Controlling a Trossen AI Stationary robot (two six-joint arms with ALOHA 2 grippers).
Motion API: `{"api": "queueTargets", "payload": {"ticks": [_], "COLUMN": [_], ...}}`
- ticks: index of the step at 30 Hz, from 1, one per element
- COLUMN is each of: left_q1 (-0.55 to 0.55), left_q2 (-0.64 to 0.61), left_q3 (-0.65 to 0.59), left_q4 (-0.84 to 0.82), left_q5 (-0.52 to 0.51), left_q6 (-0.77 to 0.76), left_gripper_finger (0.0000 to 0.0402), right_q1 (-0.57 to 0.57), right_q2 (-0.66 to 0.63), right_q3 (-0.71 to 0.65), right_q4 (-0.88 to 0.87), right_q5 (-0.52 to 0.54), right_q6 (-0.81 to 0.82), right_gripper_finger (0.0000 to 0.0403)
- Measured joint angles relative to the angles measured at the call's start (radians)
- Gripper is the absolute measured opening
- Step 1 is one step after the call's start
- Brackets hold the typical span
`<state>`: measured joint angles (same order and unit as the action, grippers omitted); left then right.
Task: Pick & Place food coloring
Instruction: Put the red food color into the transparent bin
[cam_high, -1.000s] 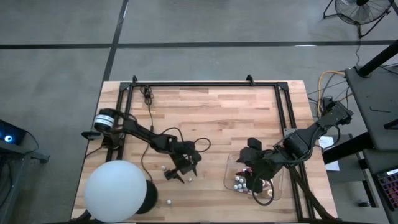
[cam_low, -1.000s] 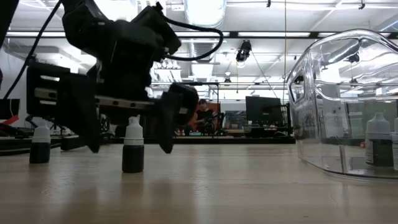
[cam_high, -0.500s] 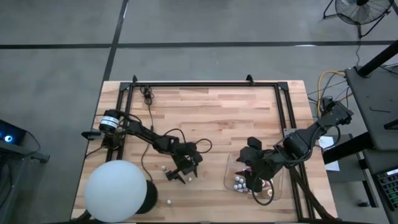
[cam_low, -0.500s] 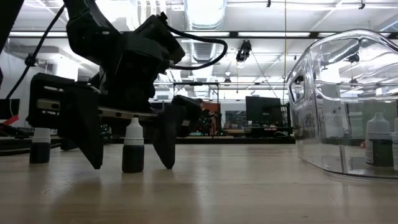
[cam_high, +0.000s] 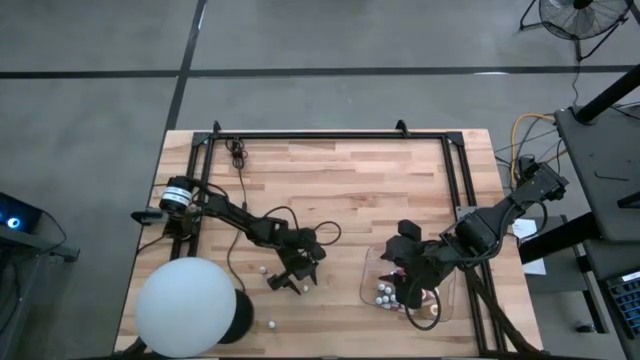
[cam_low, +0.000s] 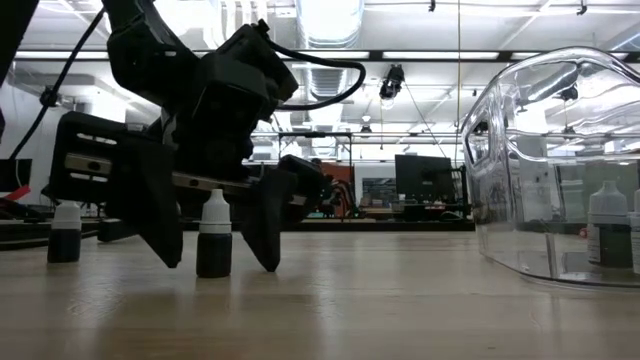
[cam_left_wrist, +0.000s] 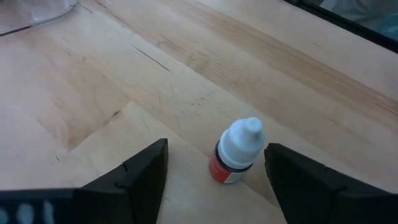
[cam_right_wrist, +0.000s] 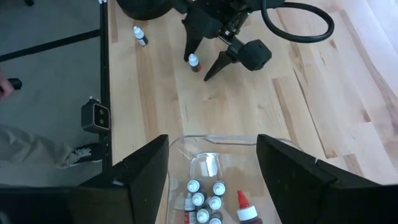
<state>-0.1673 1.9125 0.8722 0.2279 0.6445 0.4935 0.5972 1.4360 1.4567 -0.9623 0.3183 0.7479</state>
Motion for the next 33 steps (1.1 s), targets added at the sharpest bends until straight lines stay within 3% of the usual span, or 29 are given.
{"api": "queueTargets", "payload": {"ticks": [13,33], "left_q1": [0.000,-0.016], "left_q2": [0.000,0.018], "left_q3": [-0.001,-0.026], "left_q4": [0.000,0.050], "left_q5": [0.001,0.004], "left_q6": [-0.055,-0.072], "left_gripper_finger": [0.0209,0.0208], "right_q1": [0.000,0.000], "right_q2": [0.000,0.000], "right_q3": [0.000,0.000], "right_q4": [-0.002,-0.007], "right_q5": [0.051,0.051], "right_q6": [-0.050,-0.053], "right_gripper_finger": [0.0233,0.0233]}}
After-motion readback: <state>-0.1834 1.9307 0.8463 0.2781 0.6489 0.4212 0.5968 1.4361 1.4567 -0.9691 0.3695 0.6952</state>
